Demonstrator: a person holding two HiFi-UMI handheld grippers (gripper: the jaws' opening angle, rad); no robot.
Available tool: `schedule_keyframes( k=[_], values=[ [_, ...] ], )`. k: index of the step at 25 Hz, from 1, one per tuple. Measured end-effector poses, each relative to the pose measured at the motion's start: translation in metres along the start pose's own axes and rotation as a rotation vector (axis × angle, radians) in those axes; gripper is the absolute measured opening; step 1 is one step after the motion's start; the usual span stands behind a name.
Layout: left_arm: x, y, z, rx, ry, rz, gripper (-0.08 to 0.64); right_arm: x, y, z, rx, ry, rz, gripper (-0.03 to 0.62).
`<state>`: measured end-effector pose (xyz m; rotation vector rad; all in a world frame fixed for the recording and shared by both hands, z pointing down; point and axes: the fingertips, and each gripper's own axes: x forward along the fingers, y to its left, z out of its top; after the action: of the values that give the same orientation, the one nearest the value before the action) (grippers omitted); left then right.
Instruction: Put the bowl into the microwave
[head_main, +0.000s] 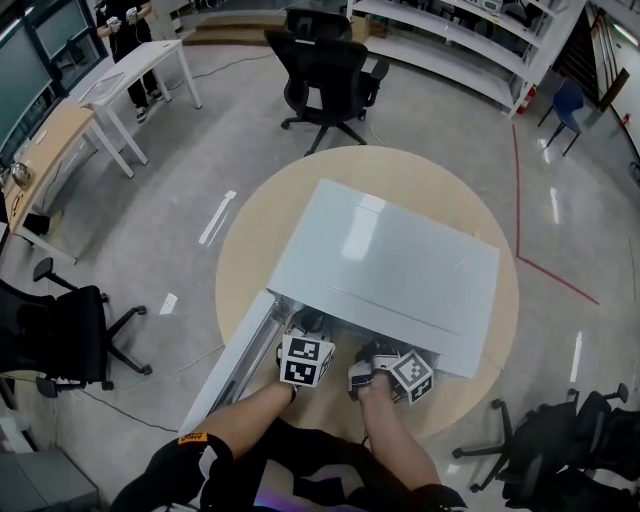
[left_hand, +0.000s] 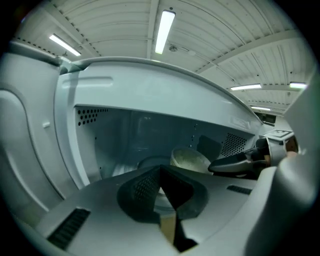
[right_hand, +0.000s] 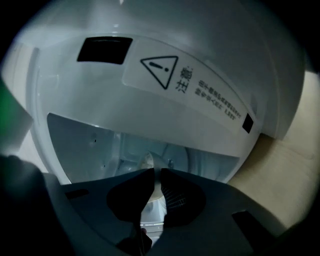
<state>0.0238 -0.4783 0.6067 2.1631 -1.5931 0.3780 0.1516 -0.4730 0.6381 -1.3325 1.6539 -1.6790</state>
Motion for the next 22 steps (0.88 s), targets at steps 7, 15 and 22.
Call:
schedule_keyframes(
  k=[7, 15, 22],
  values=[
    [0.022, 0.003, 0.008, 0.002, 0.005, -0.008, 0.046, 0.011, -0.003, 0.002, 0.001, -0.021, -0.017, 0.055],
    [0.036, 0.009, 0.003, 0.016, 0.029, -0.011, 0.046, 0.025, -0.002, 0.005, 0.003, -0.053, -0.021, 0.055],
    [0.044, 0.011, 0.005, 0.028, 0.038, -0.023, 0.046, 0.033, -0.006, 0.008, 0.021, -0.085, -0.024, 0.055]
  ],
)
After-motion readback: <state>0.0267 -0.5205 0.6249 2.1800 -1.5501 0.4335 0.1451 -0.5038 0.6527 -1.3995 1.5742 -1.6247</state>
